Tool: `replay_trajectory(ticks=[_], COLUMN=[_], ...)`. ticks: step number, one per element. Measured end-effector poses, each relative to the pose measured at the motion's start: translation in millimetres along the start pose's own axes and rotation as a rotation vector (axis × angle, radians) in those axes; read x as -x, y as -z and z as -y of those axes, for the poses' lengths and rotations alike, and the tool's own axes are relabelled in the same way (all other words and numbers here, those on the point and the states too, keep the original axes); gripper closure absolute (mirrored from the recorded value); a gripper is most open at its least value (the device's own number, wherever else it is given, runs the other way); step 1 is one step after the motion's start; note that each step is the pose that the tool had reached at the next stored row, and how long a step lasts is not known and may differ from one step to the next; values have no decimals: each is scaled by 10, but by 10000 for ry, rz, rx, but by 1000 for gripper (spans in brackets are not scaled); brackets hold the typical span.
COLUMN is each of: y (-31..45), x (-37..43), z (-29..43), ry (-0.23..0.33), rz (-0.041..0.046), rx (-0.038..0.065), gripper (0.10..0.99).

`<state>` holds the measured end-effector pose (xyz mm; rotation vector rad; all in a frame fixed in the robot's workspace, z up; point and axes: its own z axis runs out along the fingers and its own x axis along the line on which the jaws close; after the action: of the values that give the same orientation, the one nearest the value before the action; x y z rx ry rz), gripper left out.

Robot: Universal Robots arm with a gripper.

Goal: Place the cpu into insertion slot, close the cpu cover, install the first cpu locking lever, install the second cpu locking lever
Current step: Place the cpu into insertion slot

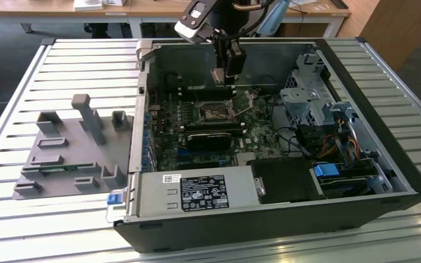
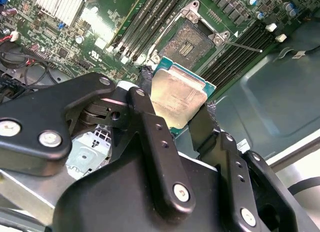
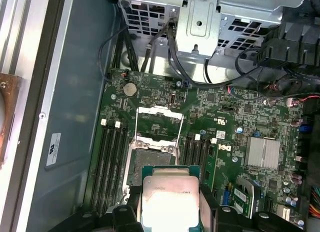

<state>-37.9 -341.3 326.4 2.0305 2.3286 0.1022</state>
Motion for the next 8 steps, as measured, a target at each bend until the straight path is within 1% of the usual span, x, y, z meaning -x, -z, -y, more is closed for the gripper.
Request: replay_trajectory(ticks=[3, 8], y=[-21, -61], x=[0, 1], z=[2, 2], ry=[1, 0], rz=[7, 2], rx=[-5, -60], gripper=[545, 545])
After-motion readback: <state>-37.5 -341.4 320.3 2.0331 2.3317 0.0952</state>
